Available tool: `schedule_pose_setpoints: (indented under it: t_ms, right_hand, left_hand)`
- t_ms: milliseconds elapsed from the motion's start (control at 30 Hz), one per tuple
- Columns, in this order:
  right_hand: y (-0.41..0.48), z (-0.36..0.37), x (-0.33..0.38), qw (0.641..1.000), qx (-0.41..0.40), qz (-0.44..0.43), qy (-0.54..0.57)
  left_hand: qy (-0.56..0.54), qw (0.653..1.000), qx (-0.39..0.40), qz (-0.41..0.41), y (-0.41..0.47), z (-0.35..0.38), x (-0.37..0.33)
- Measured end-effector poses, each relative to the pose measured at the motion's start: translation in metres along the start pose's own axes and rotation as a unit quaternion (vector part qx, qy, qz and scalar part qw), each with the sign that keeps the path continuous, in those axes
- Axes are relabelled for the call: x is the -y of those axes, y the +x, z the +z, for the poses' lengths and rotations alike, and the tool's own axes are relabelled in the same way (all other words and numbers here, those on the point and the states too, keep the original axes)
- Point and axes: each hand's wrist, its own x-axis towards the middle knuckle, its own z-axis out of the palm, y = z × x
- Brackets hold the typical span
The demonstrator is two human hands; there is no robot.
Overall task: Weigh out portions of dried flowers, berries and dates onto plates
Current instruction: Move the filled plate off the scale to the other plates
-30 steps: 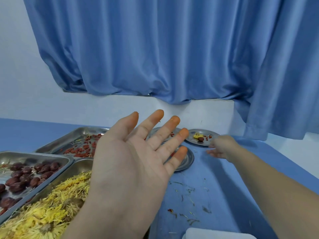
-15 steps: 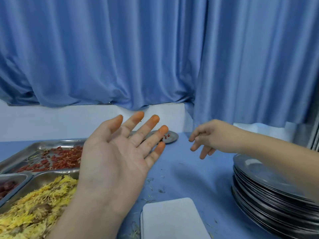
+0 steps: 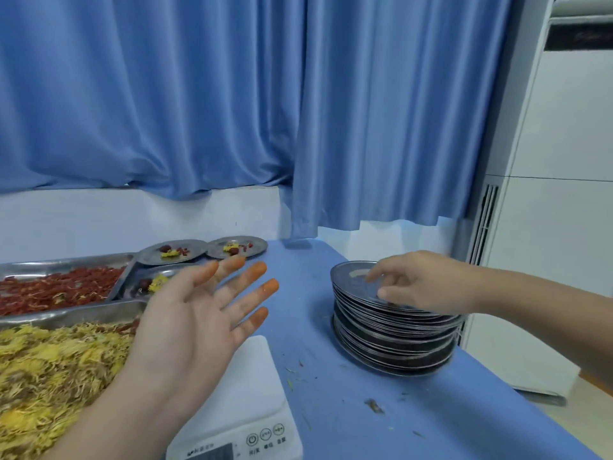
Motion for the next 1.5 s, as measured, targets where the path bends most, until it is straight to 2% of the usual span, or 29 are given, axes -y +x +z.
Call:
schedule_pose_setpoints:
  t_ms: [133, 267, 367, 500, 733, 800, 900, 1000, 1133, 1333, 1433, 1500]
  right_hand:
    - [-0.002, 0.003, -0.007, 1.000, -0.010, 0.001, 0.019]
    - [-0.002, 0.007, -0.014, 1.000, 0.012, 0.016, -0.016]
    - [-0.002, 0.007, -0.014, 1.000, 0.009, 0.019, -0.010]
    - [-0.004, 0.006, -0.014, 1.000, -0.015, 0.023, 0.015]
    - [-0.012, 0.006, -0.011, 0.993, -0.050, 0.040, 0.095]
    - [-0.014, 0.003, -0.009, 0.988, -0.088, 0.045, 0.120]
    - [-0.015, 0.003, -0.005, 0.987, -0.155, 0.037, 0.022]
    - [-0.014, 0.008, -0.004, 0.975, -0.175, 0.000, -0.140]
    - [-0.016, 0.010, 0.002, 0.932, -0.274, -0.065, -0.227]
    - [-0.013, 0.019, 0.032, 0.854, -0.418, -0.197, -0.240]
    - [-0.011, 0.035, 0.055, 0.831, -0.434, -0.275, -0.211]
    - [-0.008, 0.054, 0.068, 0.830, -0.422, -0.310, -0.196]
  left_hand:
    - [-0.023, 0.998, -0.058, -0.008, -0.006, -0.031, 0.003]
    - [-0.041, 0.994, -0.098, 0.010, -0.015, -0.054, 0.007]
    - [-0.005, 0.993, -0.118, 0.018, -0.020, -0.059, 0.015]
    - [0.027, 0.992, -0.117, 0.028, -0.026, -0.060, 0.019]
    - [-0.005, 0.995, -0.092, 0.035, -0.030, -0.064, 0.016]
    - [-0.007, 0.995, -0.087, 0.040, -0.030, -0.065, 0.016]
    - [-0.016, 0.995, -0.084, 0.045, -0.029, -0.067, 0.016]
    - [-0.028, 0.994, -0.090, 0.049, -0.028, -0.070, 0.014]
    - [-0.042, 0.993, -0.098, 0.051, -0.028, -0.074, 0.011]
    - [-0.072, 0.987, -0.127, 0.071, -0.029, -0.077, 0.008]
    - [-0.050, 0.980, -0.162, 0.100, -0.029, -0.078, 0.008]
    - [-0.015, 0.972, -0.188, 0.137, -0.030, -0.076, 0.009]
